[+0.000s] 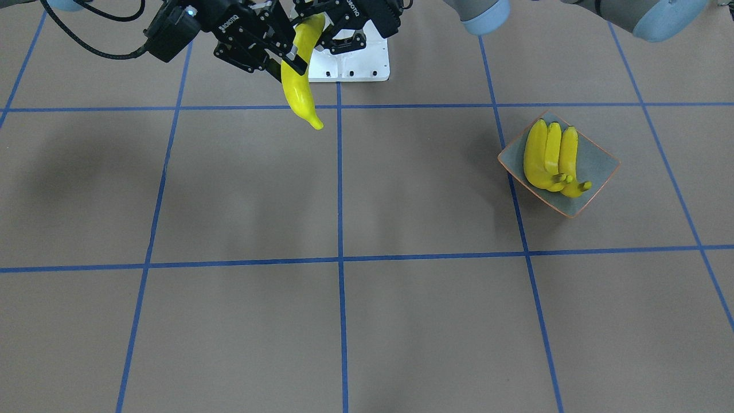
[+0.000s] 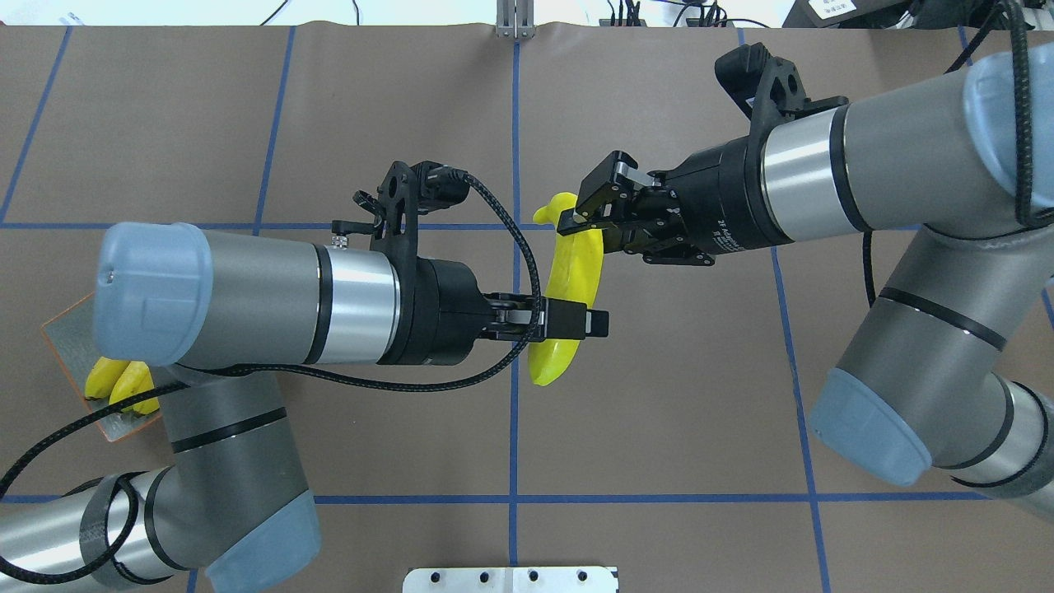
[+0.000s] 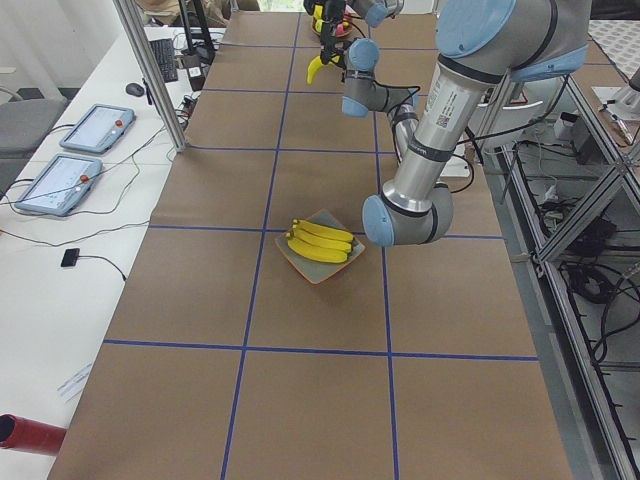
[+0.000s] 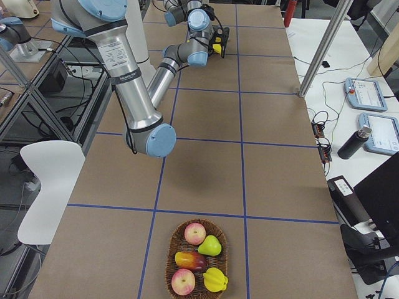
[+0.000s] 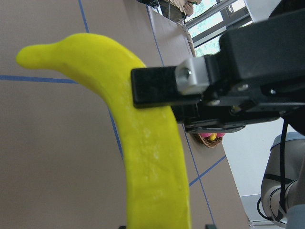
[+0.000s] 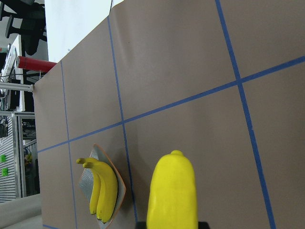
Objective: Transfer all bananas from basket to plate
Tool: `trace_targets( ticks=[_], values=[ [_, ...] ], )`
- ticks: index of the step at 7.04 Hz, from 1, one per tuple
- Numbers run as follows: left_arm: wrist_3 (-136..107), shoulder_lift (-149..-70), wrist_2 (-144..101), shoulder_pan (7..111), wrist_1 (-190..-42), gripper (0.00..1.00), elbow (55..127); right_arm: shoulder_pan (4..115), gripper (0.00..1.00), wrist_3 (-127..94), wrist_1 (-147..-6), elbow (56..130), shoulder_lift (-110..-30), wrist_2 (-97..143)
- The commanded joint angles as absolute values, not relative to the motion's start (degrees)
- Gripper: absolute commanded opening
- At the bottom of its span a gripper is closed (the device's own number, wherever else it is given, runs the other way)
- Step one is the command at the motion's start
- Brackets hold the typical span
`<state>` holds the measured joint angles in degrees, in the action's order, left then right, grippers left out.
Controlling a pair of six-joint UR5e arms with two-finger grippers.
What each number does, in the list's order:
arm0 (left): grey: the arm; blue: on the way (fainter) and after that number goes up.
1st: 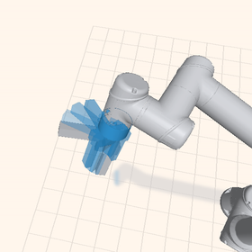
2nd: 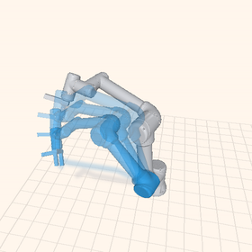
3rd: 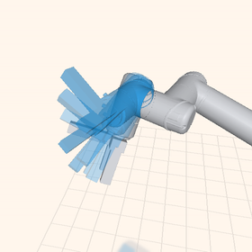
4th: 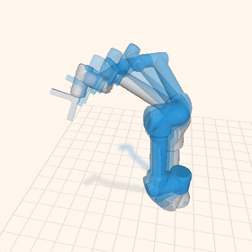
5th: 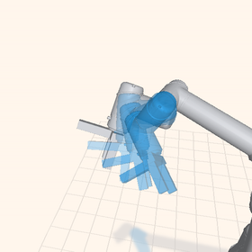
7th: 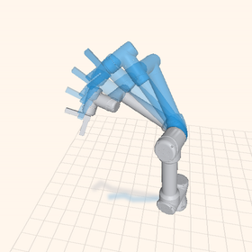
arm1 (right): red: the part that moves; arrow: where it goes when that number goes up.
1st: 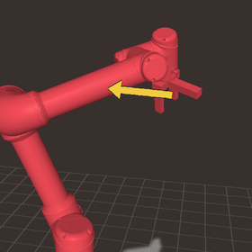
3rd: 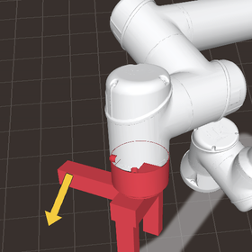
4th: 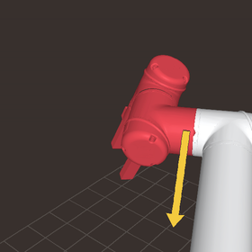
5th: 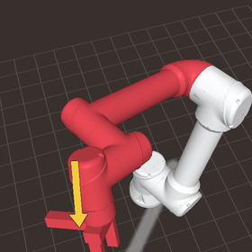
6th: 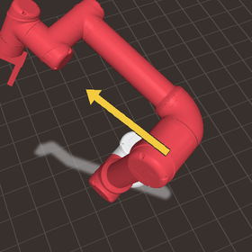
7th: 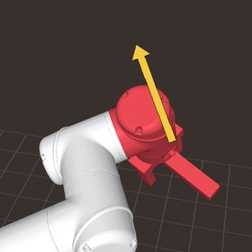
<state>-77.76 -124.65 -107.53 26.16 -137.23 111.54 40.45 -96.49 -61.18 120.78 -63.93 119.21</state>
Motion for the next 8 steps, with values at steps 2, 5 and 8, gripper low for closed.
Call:
trace_targets(
  ticks=[2,5,8],
  values=[
    [-77.87,-124.01,-107.58,26.19,-137.29,0.0,111.53,42.43,1.0,-95.28,-61.08,121.03,-63.64,118.91],
    [-77.52,-118.69,-107.75,26.54,-136.85,0.0,112.41,51.9,1.0,-93.96,-63.35,119.8,-64.94,124.0],
    [-75.34,-107.61,-107.23,30.13,-136.58,0.0,114.08,58.16,1.0,-82.74,-74.68,117.79,-69.33,123.23]
  ],
)
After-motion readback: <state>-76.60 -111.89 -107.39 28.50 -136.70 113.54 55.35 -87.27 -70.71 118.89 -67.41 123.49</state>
